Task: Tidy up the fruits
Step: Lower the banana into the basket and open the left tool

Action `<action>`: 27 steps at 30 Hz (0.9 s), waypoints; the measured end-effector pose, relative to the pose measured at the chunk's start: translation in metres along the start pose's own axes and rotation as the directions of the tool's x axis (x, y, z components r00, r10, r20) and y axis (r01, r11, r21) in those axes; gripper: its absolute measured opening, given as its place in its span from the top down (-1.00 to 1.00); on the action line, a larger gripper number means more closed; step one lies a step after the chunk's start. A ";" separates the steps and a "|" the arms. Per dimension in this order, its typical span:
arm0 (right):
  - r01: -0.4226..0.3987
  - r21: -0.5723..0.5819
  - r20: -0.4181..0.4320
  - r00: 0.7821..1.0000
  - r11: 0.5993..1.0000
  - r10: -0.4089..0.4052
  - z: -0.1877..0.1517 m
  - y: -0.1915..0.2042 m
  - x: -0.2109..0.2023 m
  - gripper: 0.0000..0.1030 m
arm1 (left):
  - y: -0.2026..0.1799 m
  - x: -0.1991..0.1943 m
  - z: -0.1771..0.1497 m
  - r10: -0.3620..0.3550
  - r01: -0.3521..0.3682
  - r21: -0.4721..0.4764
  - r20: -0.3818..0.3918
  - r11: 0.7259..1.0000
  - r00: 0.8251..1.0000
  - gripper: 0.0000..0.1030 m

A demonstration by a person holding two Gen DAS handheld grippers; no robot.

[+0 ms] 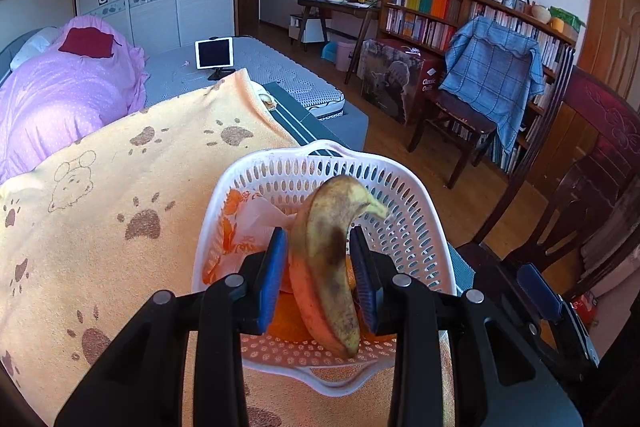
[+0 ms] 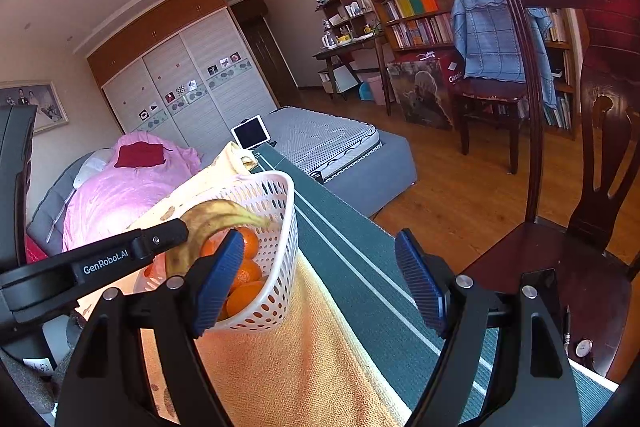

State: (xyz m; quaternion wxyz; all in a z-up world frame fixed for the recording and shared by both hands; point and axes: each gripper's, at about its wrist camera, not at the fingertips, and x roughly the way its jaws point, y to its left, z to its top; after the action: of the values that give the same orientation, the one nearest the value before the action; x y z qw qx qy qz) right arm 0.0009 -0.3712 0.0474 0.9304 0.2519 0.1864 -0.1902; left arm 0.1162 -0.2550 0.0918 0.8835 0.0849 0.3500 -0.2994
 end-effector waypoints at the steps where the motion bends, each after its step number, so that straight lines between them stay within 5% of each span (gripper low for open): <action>1: 0.000 -0.002 -0.001 1.000 1.000 0.000 0.000 0.000 0.000 -0.54 | 0.000 -0.002 0.000 0.001 -0.001 0.003 0.009 1.000 1.000 0.36; 10: -0.002 -0.008 -0.004 1.000 1.000 0.002 0.000 0.000 0.001 -0.54 | 0.000 -0.012 -0.006 0.031 -0.031 0.009 0.036 0.999 0.999 0.30; 16: -0.002 -0.023 -0.006 1.000 1.000 0.002 0.001 0.003 0.001 -0.54 | -0.001 -0.026 -0.012 0.099 -0.100 0.015 0.081 0.995 0.992 -0.06; 18: -0.002 -0.028 -0.005 1.000 1.000 0.002 0.001 0.005 0.000 -0.57 | 0.000 -0.032 -0.016 0.133 -0.135 0.017 0.112 0.991 0.985 -0.39; 27: -0.002 -0.067 0.015 1.000 0.998 0.003 0.000 0.010 -0.004 -0.68 | 0.009 -0.052 -0.026 0.230 -0.230 -0.021 0.167 0.973 0.959 -0.58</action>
State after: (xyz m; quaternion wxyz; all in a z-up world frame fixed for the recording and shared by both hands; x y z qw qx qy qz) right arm 0.0023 -0.3623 0.0529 0.9399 0.2196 0.1851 -0.1846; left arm 0.0768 -0.2139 0.1070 0.9388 0.0989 0.2619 -0.2006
